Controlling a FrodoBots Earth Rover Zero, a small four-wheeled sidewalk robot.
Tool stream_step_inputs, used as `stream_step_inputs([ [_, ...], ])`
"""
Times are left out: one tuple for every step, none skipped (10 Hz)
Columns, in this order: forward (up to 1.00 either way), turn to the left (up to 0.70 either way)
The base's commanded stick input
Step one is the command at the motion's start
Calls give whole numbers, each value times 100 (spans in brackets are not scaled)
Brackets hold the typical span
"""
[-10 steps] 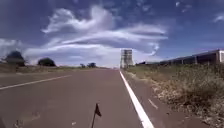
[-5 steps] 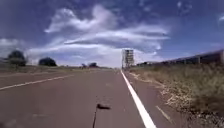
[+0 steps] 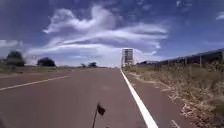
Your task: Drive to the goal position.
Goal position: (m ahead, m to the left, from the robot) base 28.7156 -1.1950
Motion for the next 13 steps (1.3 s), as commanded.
stream_step_inputs([
  [100, 0],
  [100, 0],
  [100, 0],
  [100, 0],
  [100, 0],
  [100, 0],
  [100, 0],
  [100, 0],
  [100, 0],
  [100, 0],
  [100, 0],
  [100, 0],
  [100, 0],
])
